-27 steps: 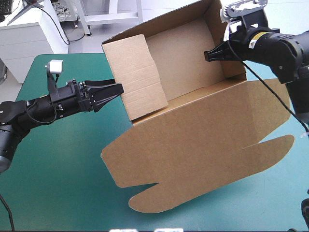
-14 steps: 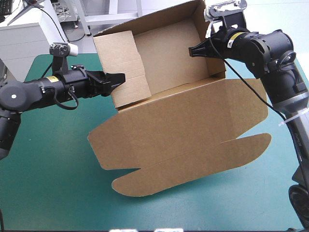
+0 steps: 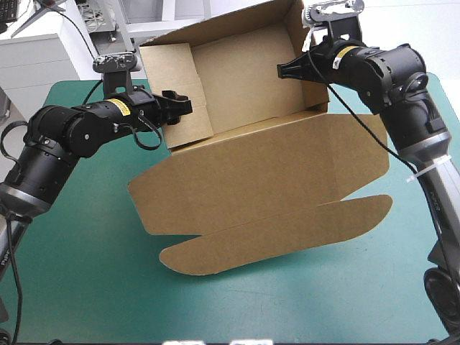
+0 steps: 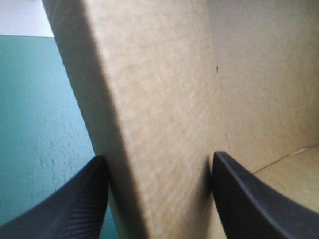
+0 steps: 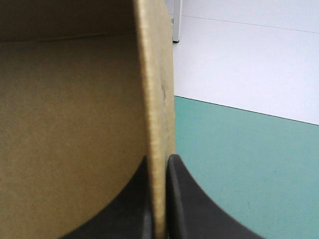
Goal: Fold the box
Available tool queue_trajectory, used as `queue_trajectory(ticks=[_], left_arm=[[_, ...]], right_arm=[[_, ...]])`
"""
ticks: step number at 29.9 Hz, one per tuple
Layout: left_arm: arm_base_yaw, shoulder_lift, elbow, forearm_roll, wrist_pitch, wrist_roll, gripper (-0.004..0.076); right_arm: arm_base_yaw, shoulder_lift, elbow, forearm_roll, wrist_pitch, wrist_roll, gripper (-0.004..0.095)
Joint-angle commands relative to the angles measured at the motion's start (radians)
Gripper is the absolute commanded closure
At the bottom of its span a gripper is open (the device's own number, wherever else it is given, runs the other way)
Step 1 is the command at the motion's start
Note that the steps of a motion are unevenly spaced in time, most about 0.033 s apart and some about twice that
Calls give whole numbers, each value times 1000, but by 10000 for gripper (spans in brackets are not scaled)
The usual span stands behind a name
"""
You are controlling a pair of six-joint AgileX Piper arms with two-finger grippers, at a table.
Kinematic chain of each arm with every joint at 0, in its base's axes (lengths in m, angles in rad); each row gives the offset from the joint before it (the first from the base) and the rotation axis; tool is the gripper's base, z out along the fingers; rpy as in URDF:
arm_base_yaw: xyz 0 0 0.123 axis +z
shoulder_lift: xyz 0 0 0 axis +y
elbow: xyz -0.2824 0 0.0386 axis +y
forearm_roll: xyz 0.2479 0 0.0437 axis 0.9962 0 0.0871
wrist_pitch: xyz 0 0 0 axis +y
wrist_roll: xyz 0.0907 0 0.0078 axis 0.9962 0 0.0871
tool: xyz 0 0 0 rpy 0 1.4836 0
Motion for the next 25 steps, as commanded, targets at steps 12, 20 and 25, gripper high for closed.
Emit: queue_trajectory(ticks=[12,20,25], left_arm=[[-21,-18,-36,-21,-82,-37,729],[-17,28,-34,-17,46,56,729],[-17,85,-34,-17,116,98,729]], right_arm=[[5,-44,-29,107,22,-2,908],[3,10,-29,128,171,-39,908],[3,86,-29,146,303,-66,927]])
